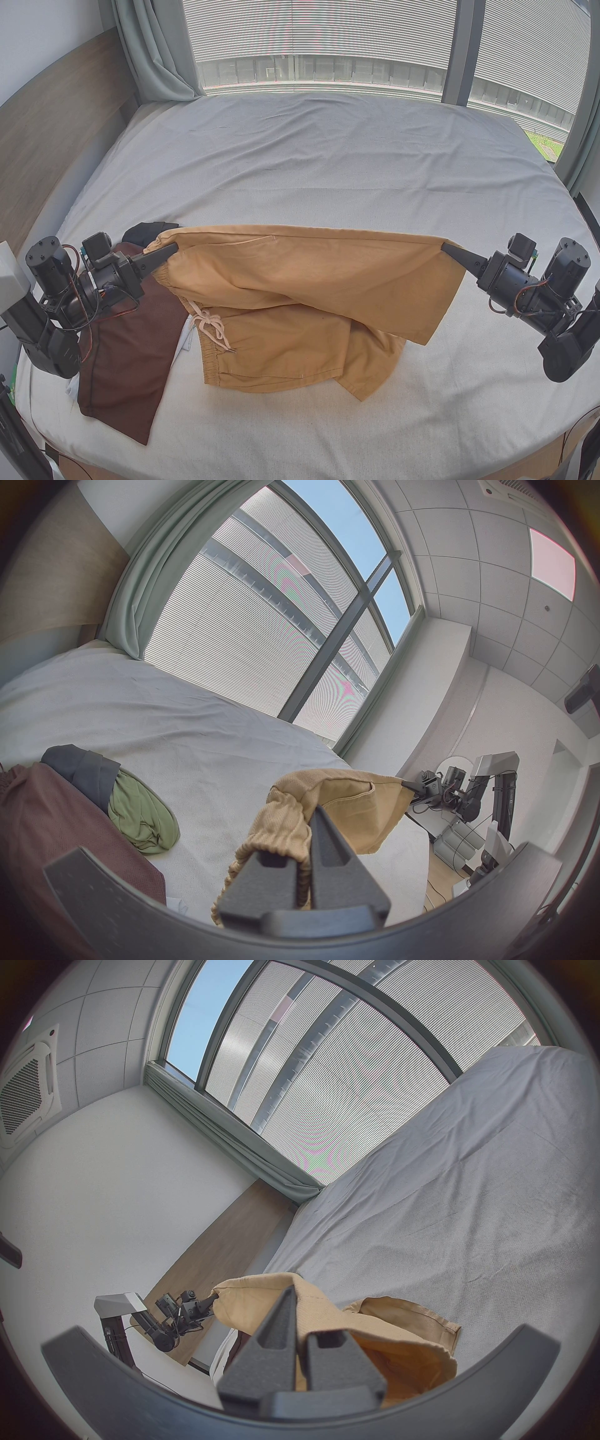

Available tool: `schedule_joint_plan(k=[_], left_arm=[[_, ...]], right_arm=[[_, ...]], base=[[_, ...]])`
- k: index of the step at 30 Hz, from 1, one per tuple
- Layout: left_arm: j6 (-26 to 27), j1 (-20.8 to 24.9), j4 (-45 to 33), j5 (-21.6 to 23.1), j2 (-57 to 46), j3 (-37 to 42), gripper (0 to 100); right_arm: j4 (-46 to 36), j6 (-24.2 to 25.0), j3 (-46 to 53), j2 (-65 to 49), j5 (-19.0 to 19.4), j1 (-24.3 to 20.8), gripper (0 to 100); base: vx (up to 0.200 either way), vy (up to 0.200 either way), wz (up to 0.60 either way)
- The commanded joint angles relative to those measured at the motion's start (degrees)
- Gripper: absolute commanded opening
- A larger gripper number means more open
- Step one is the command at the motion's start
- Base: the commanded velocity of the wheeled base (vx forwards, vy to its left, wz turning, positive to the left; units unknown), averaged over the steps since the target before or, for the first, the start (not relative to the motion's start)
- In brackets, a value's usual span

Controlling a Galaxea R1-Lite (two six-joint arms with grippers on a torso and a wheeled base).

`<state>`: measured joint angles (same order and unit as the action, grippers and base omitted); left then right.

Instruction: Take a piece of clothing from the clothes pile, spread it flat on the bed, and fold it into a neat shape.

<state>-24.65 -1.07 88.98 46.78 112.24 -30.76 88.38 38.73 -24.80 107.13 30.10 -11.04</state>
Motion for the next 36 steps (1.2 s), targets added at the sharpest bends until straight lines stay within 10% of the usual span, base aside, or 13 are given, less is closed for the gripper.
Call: schedule_joint_plan(k=[1,36], left_arm=[[0.1,0.1,0.1,0.1,0.3,0.0,0],[-3.7,2.6,0.0,-11.4,6.9,-7.5,0]], right_arm=[[0.0,0.0,0.1,0.2,0.0,-0.1,0],[0.0,-0.4,-12.6,9.8,0.3,1.2,0]], base=[[0.000,0.000,0.00],[0.000,0.000,0.00]])
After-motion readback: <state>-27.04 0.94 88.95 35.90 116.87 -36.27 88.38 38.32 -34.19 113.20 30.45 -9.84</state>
